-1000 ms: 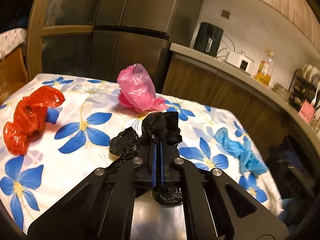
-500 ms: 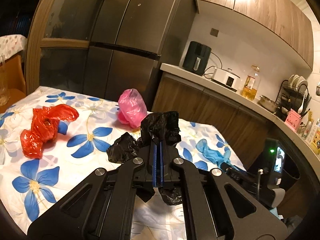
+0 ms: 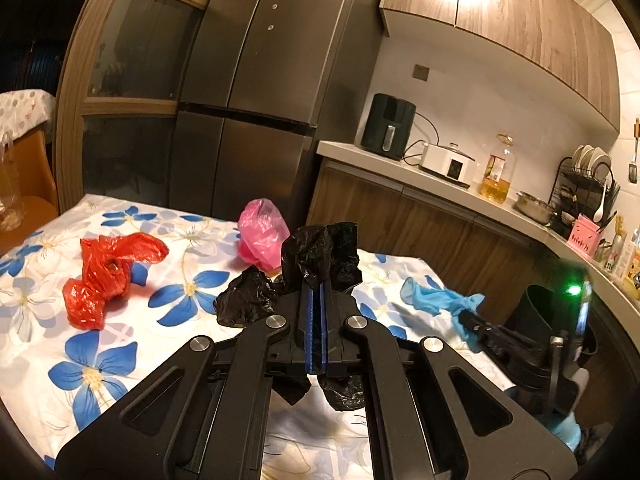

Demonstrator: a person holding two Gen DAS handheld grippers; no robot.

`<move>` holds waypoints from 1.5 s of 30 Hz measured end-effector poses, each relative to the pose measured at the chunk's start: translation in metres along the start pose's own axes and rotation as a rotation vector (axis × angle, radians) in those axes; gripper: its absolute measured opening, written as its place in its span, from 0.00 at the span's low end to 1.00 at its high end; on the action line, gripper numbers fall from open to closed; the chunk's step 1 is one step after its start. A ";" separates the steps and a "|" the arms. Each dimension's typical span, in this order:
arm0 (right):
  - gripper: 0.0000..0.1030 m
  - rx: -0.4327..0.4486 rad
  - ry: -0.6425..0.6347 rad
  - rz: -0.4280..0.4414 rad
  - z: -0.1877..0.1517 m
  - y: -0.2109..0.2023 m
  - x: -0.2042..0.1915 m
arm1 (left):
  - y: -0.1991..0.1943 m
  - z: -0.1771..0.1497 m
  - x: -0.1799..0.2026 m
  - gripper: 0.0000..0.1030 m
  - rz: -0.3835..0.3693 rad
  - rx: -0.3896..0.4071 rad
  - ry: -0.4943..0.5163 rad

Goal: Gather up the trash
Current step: 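Grasp the black bag with the left tool while the right tool grasps the blue glove, lift toward bin, then carry the black bag and blue glove over the black bin and open both tools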

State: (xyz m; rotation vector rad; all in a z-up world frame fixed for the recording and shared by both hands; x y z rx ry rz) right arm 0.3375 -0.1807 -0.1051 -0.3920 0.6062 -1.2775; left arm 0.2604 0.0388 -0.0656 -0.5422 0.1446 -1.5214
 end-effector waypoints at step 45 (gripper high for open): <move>0.02 0.341 0.095 -0.186 0.018 -0.204 0.149 | -0.011 -0.004 0.241 0.01 -0.261 0.006 0.292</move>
Point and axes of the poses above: each gripper's, at about its wrist camera, not at the fingertips, and y roughly the way its jaws point, x to its right, z to its top, the point moved 4 cm from there along y, roughly the way its jaws point, and after that the axes turned 6 degrees about -x, right-handed, at the moved point
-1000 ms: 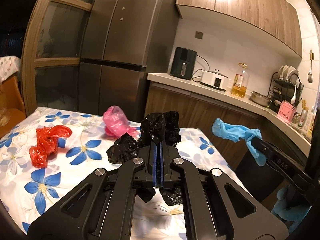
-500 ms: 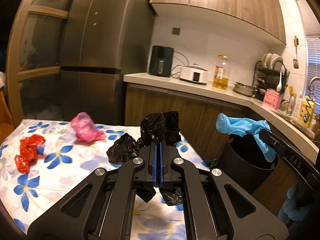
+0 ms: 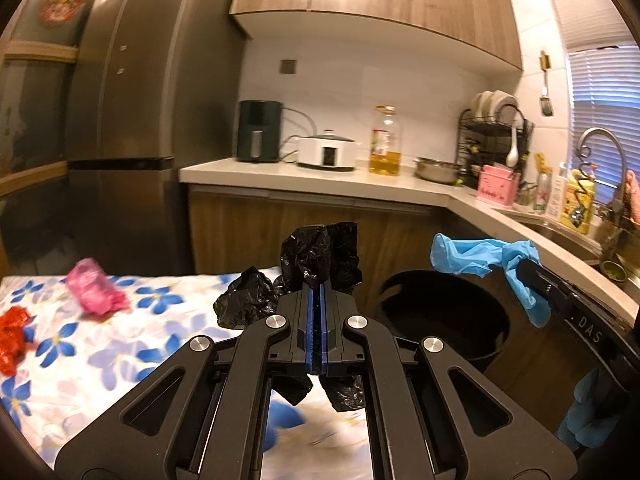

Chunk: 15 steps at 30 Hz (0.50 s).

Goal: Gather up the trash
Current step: 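Carry the black bag and blue glove over the black bin and open both tools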

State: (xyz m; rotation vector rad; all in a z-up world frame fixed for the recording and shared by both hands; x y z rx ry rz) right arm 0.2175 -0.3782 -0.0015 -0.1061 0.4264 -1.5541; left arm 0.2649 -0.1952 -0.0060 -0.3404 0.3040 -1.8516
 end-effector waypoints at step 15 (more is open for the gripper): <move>0.02 0.034 0.048 -0.083 0.018 0.006 0.058 | 0.059 0.020 0.094 0.01 -0.173 0.015 0.071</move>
Point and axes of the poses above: each gripper's, at about its wrist camera, not at the fingertips, and y roughly the way its jaws point, x to its right, z to its top, the point moved 4 cm from there along y, roughly the way its jaws point, and after that the axes turned 6 degrees about -x, right-handed, at the moved point
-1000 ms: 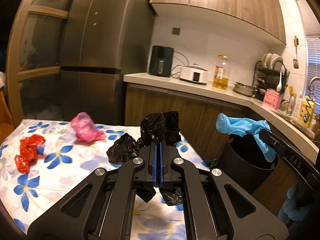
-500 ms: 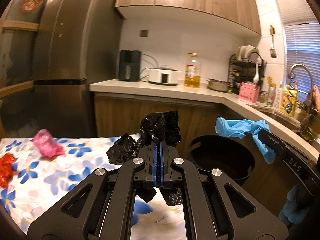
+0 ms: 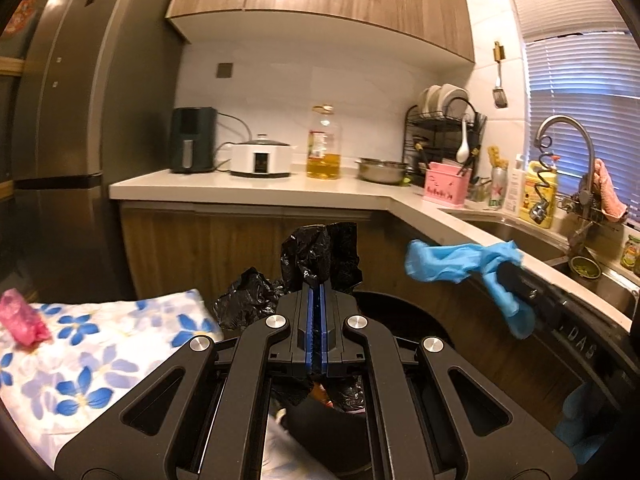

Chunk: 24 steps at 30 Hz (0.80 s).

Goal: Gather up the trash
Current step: 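Carry the black bag and blue glove over the black bin and open both tools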

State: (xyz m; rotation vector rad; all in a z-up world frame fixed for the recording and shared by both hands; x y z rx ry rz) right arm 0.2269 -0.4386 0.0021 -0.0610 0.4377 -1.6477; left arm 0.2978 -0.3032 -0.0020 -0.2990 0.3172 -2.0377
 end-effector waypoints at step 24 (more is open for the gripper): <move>0.02 -0.073 -0.009 0.050 -0.007 0.036 0.001 | 0.056 -0.014 0.009 0.02 -0.086 -0.055 0.038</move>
Point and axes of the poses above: each gripper's, at about its wrist camera, not at the fingertips, and y roughly the way its jaws point, x to its right, z to its top, the point moved 4 cm from there along y, roughly the way its jaws point, and after that the axes turned 6 degrees about -x, right-handed, at the moved point
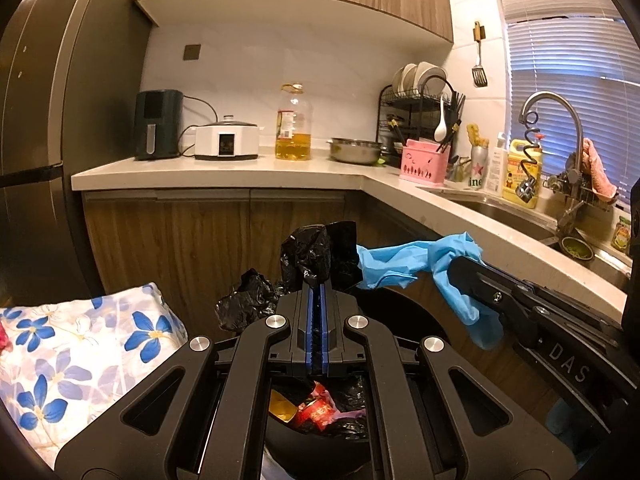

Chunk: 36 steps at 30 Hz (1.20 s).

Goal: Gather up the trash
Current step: 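Carry the black bag and blue glove over the black bin and open both tools, then move both open tools back over the table toward the red and pink bags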

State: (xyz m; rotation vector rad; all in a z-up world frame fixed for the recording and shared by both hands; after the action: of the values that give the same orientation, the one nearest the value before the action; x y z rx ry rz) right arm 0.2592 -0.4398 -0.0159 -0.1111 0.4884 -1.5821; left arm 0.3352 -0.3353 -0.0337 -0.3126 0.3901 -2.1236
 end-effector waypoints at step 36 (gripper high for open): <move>0.77 -0.009 -0.039 -0.026 -0.022 -0.013 -0.046 | -0.113 -0.052 -0.107 0.93 0.248 0.032 -0.192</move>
State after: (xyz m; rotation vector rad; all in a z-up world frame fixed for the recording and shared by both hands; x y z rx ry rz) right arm 0.2425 -0.3897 -0.0207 -0.1558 0.4651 -1.6007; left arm 0.2883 -0.1785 -0.0447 -0.4232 0.2674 -1.8373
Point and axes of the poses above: each gripper's, at about its wrist camera, not at the fingertips, and y roughly the way its jaws point, x to its right, z to its top, the point moved 4 cm from there along y, roughly the way its jaws point, and after that the axes turned 6 degrees about -x, right-handed, at the moved point
